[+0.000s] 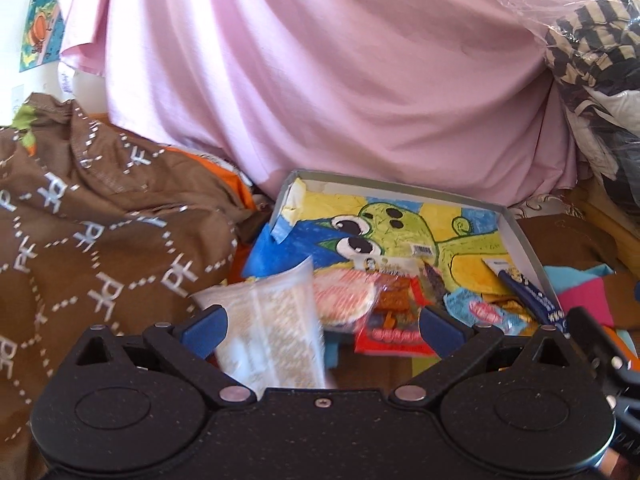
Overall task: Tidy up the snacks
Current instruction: 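Withdraw both open grippers from the tray back toward the cookie and orange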
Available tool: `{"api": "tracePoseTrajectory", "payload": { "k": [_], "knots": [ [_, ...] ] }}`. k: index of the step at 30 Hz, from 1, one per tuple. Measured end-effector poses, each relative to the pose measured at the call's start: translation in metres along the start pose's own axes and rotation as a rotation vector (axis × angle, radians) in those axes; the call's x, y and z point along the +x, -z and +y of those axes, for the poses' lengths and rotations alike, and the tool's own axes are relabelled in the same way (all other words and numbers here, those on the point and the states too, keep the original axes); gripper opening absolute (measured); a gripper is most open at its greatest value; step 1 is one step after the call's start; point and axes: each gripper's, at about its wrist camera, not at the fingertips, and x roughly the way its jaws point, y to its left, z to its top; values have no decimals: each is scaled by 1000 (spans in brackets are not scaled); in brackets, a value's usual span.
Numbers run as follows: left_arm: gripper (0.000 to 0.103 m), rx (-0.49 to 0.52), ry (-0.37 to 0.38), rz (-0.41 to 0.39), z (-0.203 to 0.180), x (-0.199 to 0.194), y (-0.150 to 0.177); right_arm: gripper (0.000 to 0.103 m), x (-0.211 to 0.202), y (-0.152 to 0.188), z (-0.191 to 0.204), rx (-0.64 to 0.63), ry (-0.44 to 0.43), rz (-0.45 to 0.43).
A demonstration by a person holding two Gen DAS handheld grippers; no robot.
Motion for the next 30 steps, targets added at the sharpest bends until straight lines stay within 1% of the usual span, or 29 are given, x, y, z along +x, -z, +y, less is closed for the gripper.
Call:
{"api": "tracePoseTrajectory", "payload": {
  "k": [5,11,20,27,30],
  "knots": [
    [102,-15,3,18,15,-21,14,103,-19,-2,2,4,-3,4],
    [102,21,-15,38,35,-41,33,103,-43,1,4,17,-5,42],
    [102,-4,-48,103,67,-59,65,103,-67,17,14,27,-43,190],
    [102,27,-52,168,78,-70,93,103,-83,30,28,29,-92,318],
    [102,48,-53,195,81,-74,104,103,-88,38,38,15,-136,381]
  ]
}}
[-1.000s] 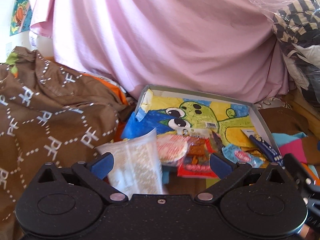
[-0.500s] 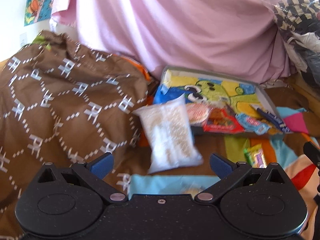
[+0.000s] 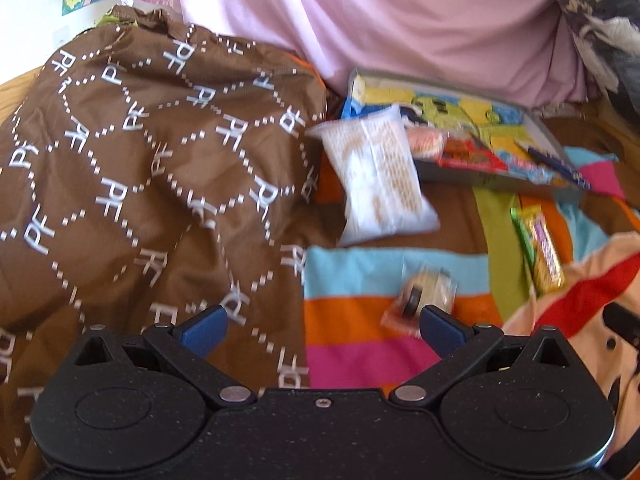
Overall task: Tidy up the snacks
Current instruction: 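Withdraw both open grippers from the tray back toward the cookie and orange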
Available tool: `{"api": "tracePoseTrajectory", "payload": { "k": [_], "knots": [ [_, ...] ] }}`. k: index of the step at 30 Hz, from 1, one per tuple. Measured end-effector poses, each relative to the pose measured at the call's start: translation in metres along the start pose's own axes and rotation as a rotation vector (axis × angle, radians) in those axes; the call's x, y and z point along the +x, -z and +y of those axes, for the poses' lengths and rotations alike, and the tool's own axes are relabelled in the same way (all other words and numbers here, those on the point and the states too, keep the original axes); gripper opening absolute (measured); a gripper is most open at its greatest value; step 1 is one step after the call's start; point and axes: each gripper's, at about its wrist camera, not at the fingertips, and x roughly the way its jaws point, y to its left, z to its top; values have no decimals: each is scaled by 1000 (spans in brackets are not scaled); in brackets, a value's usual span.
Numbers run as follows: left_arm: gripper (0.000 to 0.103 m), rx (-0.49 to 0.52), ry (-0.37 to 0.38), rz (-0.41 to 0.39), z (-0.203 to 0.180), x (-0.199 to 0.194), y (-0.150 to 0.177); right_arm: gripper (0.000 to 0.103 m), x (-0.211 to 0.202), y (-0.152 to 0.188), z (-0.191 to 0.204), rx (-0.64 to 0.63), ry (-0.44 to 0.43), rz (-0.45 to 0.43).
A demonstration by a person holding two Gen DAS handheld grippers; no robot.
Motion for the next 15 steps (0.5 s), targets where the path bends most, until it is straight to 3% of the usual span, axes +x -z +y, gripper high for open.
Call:
{"api": "tracePoseTrajectory", "payload": {
  "k": [7,15],
  "knots": [
    [102,25,-20,77,4,2,18,103,14,21,27,-91,-68,182],
    [102,15,-42,133,11,10,28,103,24,31,36,-98,-114,278]
  ]
}}
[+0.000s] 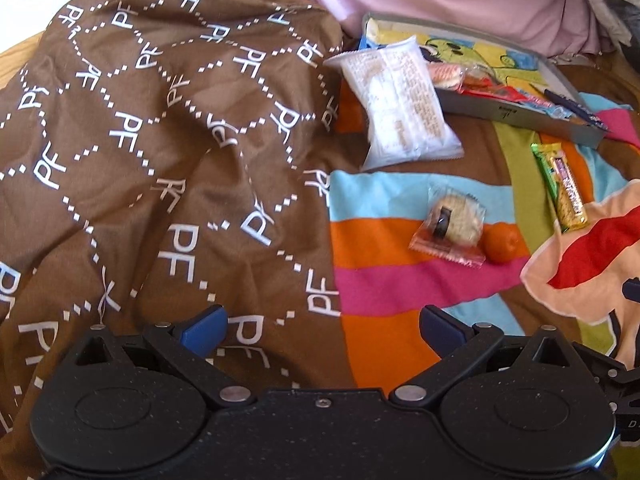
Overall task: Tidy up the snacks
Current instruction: 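Withdraw both open grippers from the tray back toward the cookie and orange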
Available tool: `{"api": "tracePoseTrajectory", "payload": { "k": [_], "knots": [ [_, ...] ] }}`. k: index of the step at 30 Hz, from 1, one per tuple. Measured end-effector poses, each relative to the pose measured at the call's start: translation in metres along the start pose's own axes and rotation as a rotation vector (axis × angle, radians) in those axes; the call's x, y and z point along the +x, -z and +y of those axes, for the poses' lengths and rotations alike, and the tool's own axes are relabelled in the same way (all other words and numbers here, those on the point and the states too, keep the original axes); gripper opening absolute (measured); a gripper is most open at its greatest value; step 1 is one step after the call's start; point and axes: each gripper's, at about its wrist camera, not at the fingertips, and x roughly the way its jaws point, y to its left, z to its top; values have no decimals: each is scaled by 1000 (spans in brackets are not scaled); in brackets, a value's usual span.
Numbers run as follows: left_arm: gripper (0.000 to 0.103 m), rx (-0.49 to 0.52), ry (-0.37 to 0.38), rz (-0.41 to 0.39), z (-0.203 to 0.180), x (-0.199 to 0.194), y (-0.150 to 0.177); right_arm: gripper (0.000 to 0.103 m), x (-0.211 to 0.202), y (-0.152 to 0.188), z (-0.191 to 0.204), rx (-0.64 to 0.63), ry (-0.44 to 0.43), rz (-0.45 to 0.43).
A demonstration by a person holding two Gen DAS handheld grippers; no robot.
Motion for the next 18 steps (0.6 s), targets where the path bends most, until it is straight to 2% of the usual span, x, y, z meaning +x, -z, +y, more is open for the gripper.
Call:
{"api": "tracePoseTrajectory", "payload": {
  "k": [10,18],
  "knots": [
    [102,22,-2,35,-5,10,-2,103,8,-2,1,1,-16,19],
    [102,65,15,26,-19,16,-11,103,16,-7,-2,16,-19,21]
  ]
}}
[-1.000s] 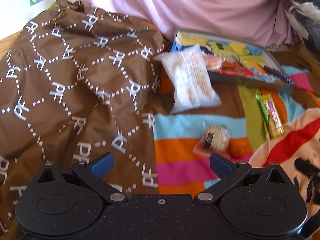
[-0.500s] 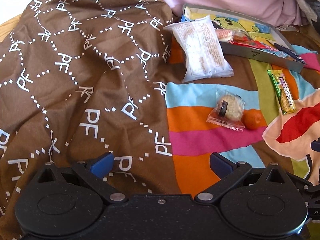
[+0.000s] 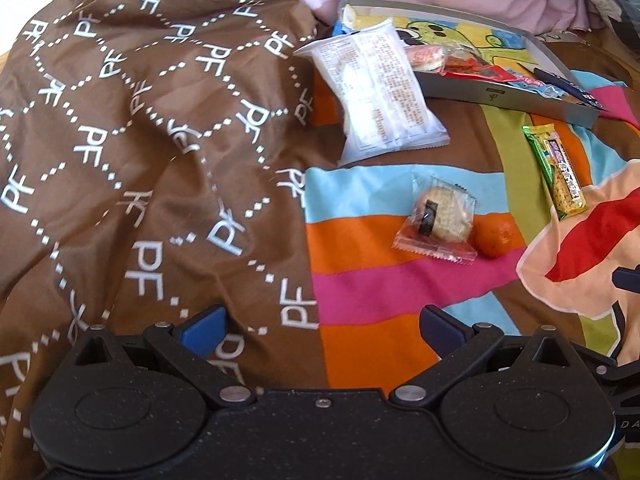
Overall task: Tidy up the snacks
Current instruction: 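Withdraw both open grippers from the tray back toward the cookie and orange, then grasp the wrapped cookie with the left gripper while the right grasps the orange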
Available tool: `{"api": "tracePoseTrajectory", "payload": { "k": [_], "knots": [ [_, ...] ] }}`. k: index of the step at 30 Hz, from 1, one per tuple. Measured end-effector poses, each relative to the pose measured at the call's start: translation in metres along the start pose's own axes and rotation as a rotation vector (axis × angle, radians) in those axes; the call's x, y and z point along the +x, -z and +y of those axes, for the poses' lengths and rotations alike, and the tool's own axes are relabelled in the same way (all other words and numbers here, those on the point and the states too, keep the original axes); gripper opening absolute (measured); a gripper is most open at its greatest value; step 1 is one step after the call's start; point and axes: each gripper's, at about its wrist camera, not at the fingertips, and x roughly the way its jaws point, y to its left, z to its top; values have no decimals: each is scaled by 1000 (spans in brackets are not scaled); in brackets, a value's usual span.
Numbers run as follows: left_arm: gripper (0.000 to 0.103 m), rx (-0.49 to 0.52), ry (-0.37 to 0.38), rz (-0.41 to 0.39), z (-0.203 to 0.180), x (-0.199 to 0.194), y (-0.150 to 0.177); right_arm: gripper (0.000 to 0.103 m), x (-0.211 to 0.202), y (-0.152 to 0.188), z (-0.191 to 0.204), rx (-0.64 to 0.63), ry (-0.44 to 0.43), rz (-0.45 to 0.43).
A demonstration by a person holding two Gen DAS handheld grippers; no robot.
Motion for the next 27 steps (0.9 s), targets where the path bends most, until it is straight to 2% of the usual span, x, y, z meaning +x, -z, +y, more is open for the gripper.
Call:
{"api": "tracePoseTrajectory", "payload": {
  "k": [6,11,15,20,27],
  "knots": [
    [102,51,2,-20,-10,5,-7,103,11,-10,2,-74,-16,-41],
    [102,72,2,-33,-16,8,-15,103,21,-15,6,-219,43,-126],
    [102,83,7,-57,-22,14,-26,103,31,-16,4,-245,45,-140],
    [102,55,49,-98,-35,22,-44,103,41,-14,6,-310,51,-185],
    [102,135,51,-112,-61,38,-55,102,55,-17,11,-379,50,-243]
  ]
}}
